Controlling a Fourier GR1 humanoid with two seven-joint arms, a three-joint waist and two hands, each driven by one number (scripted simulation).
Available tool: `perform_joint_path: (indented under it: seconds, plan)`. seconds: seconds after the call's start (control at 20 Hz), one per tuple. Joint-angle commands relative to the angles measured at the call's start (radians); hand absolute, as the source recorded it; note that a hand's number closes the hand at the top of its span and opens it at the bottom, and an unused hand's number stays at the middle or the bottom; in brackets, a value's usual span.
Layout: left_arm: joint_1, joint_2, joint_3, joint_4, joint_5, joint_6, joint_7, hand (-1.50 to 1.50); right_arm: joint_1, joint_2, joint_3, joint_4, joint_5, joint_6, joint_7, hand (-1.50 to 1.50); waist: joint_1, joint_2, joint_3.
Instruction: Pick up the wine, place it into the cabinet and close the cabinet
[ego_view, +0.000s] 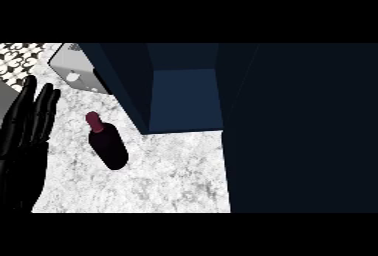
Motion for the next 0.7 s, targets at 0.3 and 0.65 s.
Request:
perform_joint_path:
  seconds: [0.3, 0.65]
  plan:
    - [0.023, 0.016, -0.231, 0.149, 0.415, -0.374, 0.105, -1.5, 0.084, -0.01, 0.133, -0.026, -0.128, 0.149, 0.062, -1.5, 0.025, 0.034, 0.022]
    - [-0.015, 0.135, -0.16, 0.031, 0.767, -0.403, 0.388, -1.5, 0.172, -0.065, 0.139, -0.259, -0.23, 0.166, 0.274, -1.5, 0.052, 0.013, 0.025]
